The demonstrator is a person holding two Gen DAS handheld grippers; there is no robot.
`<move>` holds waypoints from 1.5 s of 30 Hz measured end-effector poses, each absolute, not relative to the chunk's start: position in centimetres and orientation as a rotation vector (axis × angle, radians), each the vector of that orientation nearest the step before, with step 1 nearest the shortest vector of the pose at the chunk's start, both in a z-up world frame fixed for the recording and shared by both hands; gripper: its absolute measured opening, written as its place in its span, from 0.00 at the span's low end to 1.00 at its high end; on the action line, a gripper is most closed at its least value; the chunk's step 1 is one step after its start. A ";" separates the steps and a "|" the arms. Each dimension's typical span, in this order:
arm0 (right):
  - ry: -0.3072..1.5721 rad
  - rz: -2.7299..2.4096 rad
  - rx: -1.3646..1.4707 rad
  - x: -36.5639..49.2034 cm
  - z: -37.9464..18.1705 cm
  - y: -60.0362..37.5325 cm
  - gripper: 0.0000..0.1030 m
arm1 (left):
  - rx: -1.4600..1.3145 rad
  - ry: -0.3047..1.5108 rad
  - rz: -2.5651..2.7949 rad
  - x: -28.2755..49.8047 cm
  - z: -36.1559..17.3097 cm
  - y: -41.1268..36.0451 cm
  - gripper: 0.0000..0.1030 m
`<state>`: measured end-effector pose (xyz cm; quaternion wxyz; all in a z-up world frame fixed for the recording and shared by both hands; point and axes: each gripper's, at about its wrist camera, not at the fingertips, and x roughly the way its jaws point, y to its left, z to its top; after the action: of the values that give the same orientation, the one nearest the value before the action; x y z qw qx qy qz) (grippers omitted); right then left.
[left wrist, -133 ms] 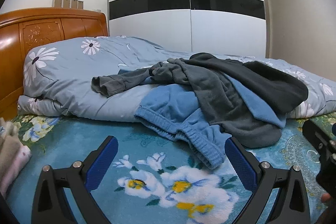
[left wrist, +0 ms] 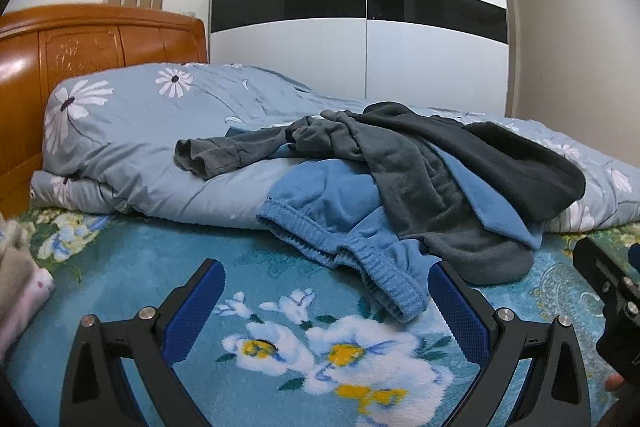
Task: Fold clothes
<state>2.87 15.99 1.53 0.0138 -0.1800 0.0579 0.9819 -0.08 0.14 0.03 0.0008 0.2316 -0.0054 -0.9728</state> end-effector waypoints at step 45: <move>0.108 3.044 -0.597 3.1 1.6 15.4 1.00 | 0.708 0.099 -2.958 1.4 -0.1 -3.3 1.00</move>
<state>3.11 15.40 1.63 0.0189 -0.1923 0.0348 0.9805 1.36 -3.29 -0.08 0.0493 0.2322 0.0324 -0.9709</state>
